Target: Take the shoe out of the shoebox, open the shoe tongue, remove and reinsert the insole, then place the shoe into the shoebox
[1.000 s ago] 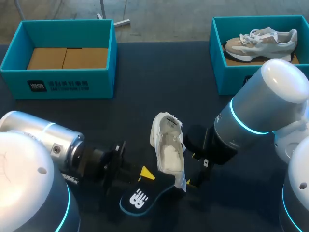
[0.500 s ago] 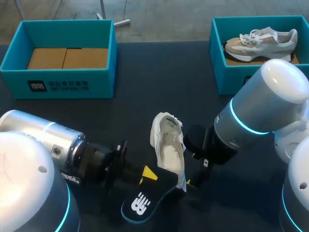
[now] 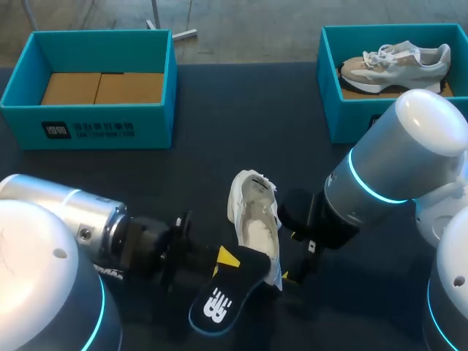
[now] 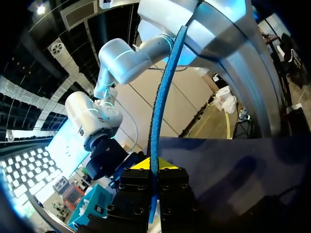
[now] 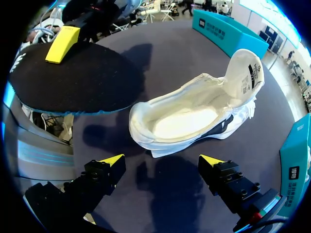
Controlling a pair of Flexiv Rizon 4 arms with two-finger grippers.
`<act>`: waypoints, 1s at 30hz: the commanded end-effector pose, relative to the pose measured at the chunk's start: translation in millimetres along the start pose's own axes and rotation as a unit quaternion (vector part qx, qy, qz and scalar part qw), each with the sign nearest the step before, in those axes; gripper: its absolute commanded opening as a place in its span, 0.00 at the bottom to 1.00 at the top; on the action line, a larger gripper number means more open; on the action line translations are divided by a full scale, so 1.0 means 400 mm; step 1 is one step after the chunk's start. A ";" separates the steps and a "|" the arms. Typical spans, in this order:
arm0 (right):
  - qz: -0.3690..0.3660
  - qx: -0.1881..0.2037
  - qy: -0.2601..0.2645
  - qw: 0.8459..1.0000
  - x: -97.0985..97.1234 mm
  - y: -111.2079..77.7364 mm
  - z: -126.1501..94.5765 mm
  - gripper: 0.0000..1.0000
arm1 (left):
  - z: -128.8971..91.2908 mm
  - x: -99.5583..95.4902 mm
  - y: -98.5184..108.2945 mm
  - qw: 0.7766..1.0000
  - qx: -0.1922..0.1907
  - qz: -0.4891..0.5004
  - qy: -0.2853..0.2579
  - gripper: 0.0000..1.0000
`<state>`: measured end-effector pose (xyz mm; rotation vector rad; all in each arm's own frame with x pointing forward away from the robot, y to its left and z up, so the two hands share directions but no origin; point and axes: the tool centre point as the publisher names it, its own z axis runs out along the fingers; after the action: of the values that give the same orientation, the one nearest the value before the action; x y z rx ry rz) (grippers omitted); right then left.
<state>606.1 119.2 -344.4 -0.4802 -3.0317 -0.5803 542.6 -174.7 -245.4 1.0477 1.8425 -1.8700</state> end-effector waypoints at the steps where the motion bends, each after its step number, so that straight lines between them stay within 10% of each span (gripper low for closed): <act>1: 0.000 0.000 -0.002 1.000 0.003 0.001 0.007 1.00 | -0.003 0.010 -0.002 1.000 -0.006 0.002 -0.008 0.00; 30: 0.000 0.000 -0.002 1.000 0.003 0.001 0.007 1.00 | -0.034 -0.013 0.081 0.999 -0.029 -0.004 -0.024 0.00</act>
<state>606.1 119.2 -344.4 -0.4801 -3.0318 -0.5803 568.2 -162.6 -261.7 0.9643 1.8656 -1.8144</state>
